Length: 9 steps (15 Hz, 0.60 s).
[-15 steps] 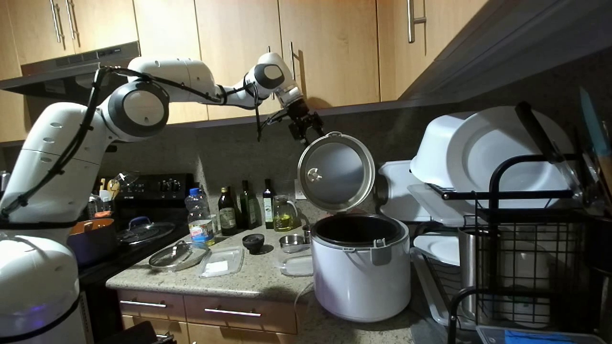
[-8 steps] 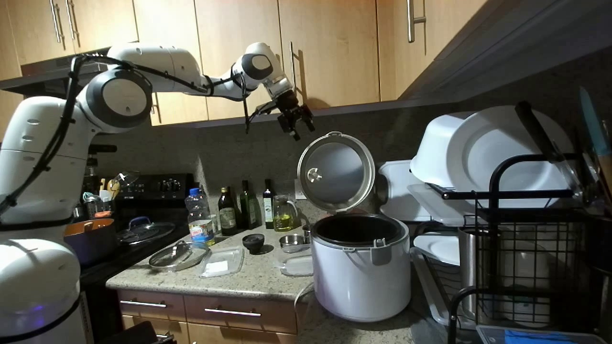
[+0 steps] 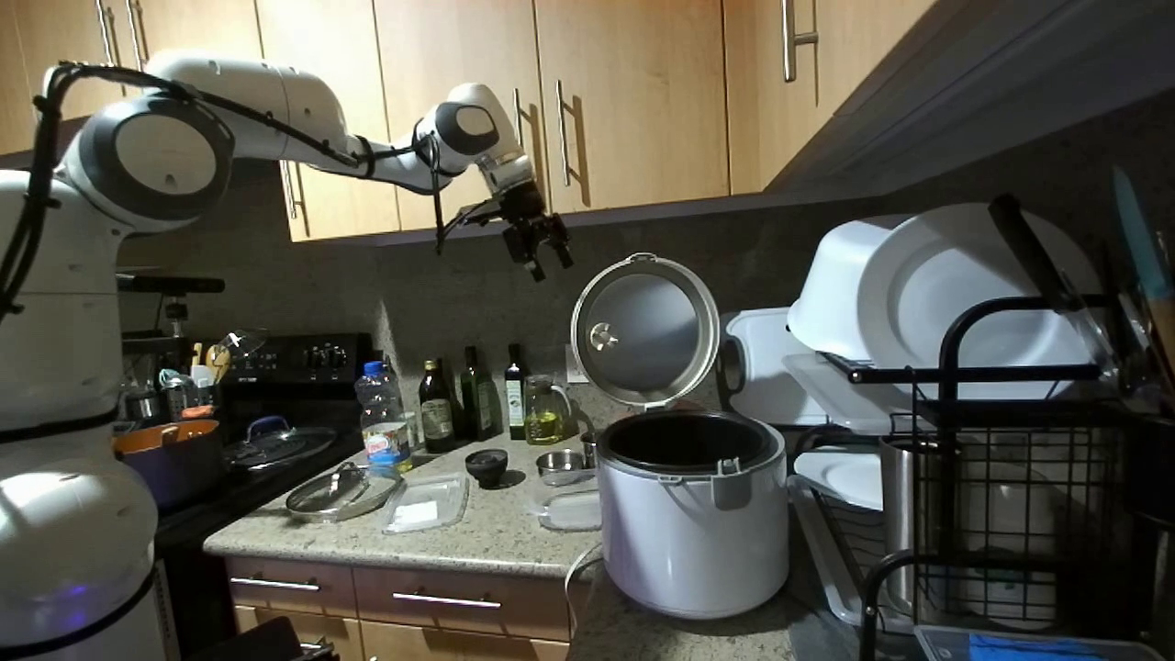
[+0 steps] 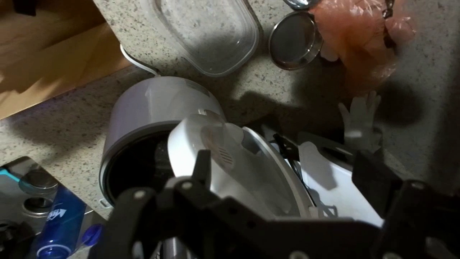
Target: Open the lid of the white appliance
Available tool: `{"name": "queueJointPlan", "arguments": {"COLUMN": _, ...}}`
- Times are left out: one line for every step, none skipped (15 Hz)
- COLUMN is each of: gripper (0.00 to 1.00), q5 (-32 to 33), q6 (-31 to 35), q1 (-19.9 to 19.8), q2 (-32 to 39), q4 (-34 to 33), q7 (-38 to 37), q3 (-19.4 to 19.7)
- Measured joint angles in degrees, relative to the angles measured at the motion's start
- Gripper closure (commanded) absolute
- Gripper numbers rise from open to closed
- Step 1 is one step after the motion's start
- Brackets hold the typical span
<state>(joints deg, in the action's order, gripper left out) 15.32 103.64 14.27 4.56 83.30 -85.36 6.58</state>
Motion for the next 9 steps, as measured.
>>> {"name": "queueJointPlan", "arguments": {"gripper": 0.0, "q5": -0.69, "q6": 0.0, "q1": 0.03, "q2": -1.45, "q4": 2.02, "q7": 1.85, "q3": -0.22}}
{"name": "queueJointPlan", "arguments": {"gripper": 0.0, "q5": -1.66, "q6": 0.0, "q1": 0.04, "q2": -2.93, "q4": 4.1, "q7": 4.08, "q3": -0.37}}
{"name": "queueJointPlan", "arguments": {"gripper": 0.0, "q5": -2.48, "q6": -0.07, "q1": -0.61, "q2": -4.38, "q4": 6.1, "q7": 6.15, "q3": -1.28}}
{"name": "queueJointPlan", "arguments": {"gripper": 0.0, "q5": -3.3, "q6": -0.18, "q1": -1.65, "q2": -5.73, "q4": 7.98, "q7": 8.01, "q3": -2.53}}
{"name": "queueJointPlan", "arguments": {"gripper": 0.0, "q5": -4.12, "q6": -0.37, "q1": -2.63, "q2": -7.04, "q4": 9.79, "q7": 9.94, "q3": -3.59}}
{"name": "queueJointPlan", "arguments": {"gripper": 0.0, "q5": -4.86, "q6": -0.81, "q1": -3.52, "q2": -8.23, "q4": 11.46, "q7": 11.87, "q3": -4.42}}
{"name": "queueJointPlan", "arguments": {"gripper": 0.0, "q5": -5.54, "q6": -1.42, "q1": -4.3, "q2": -9.31, "q4": 12.97, "q7": 13.73, "q3": -5.08}}
{"name": "queueJointPlan", "arguments": {"gripper": 0.0, "q5": -5.78, "q6": -2.1, "q1": -5.06, "q2": -10.31, "q4": 14.39, "q7": 15.64, "q3": -5.62}}
{"name": "queueJointPlan", "arguments": {"gripper": 0.0, "q5": -5.81, "q6": -2.81, "q1": -5.79, "q2": -11.19, "q4": 15.66, "q7": 17.4, "q3": -6.04}}
